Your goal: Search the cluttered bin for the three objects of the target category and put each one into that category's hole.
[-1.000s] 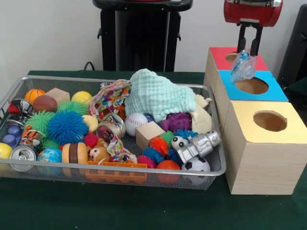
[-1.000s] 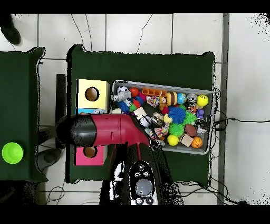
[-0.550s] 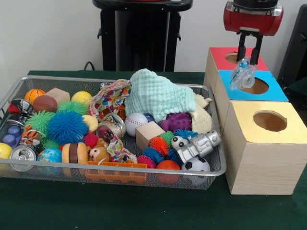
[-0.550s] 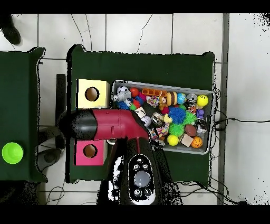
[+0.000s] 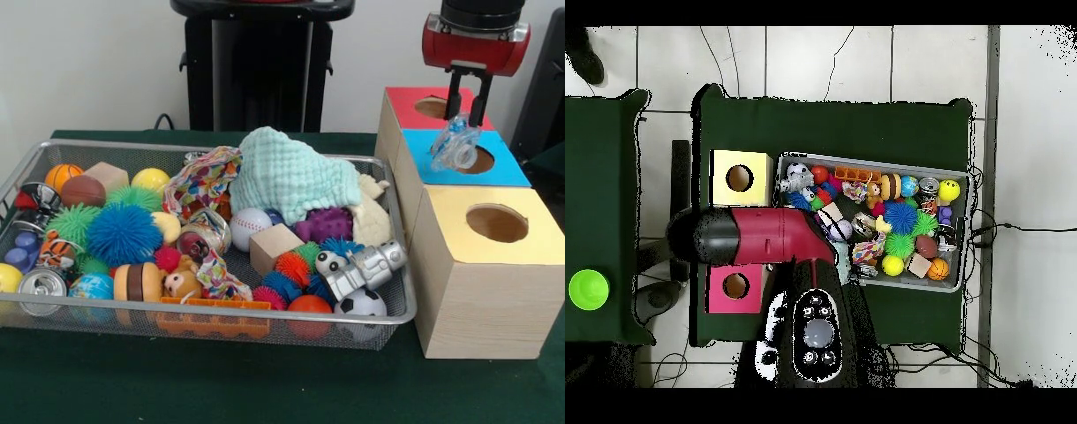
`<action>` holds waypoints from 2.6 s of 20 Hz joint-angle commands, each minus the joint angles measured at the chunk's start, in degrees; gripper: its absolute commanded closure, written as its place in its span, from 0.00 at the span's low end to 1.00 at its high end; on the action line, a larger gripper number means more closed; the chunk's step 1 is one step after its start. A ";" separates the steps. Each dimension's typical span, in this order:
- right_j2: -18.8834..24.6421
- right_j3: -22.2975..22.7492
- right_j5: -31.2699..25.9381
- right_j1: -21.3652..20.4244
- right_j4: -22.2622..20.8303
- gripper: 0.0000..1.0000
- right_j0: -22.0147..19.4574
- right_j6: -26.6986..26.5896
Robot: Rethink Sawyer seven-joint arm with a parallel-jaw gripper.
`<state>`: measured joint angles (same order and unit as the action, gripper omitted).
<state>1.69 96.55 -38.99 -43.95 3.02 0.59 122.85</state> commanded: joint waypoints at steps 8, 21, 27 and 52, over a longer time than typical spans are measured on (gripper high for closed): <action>-2.48 2.55 1.35 0.39 3.97 1.00 4.37 13.66; -2.72 5.73 5.81 0.43 4.87 1.00 3.12 10.18; -4.15 5.63 3.58 0.17 5.29 1.00 3.77 11.42; -2.85 8.04 5.35 -0.73 7.58 0.00 1.10 7.23</action>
<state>-2.21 101.58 -35.82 -44.60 9.76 3.49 122.85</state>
